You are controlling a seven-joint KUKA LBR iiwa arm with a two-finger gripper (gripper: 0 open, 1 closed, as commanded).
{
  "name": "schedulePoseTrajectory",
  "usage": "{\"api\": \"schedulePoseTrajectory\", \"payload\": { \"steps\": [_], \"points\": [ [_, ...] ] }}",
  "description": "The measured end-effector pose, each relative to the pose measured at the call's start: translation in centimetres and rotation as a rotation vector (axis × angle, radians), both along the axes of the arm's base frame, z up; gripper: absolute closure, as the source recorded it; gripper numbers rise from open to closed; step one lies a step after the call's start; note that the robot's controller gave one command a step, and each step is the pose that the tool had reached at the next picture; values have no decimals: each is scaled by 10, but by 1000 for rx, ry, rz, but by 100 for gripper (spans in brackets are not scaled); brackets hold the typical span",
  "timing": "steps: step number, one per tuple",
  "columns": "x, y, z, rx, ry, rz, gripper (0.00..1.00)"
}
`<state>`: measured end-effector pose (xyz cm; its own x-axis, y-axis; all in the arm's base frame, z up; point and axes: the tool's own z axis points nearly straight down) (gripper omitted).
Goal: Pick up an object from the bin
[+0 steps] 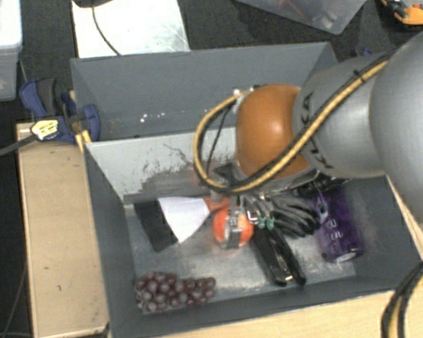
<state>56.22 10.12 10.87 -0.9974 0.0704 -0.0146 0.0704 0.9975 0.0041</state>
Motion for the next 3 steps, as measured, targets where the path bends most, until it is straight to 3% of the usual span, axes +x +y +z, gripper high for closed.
{"api": "schedulePoseTrajectory", "payload": {
  "steps": [1, 2, 3],
  "points": [
    [-1, -11, -10, 2, -3, 13, 0],
    [11, 1, -38, -3, -9, 374, 0],
    [-72, -52, -33, -2, 2, 71, 0]
  ]
}}
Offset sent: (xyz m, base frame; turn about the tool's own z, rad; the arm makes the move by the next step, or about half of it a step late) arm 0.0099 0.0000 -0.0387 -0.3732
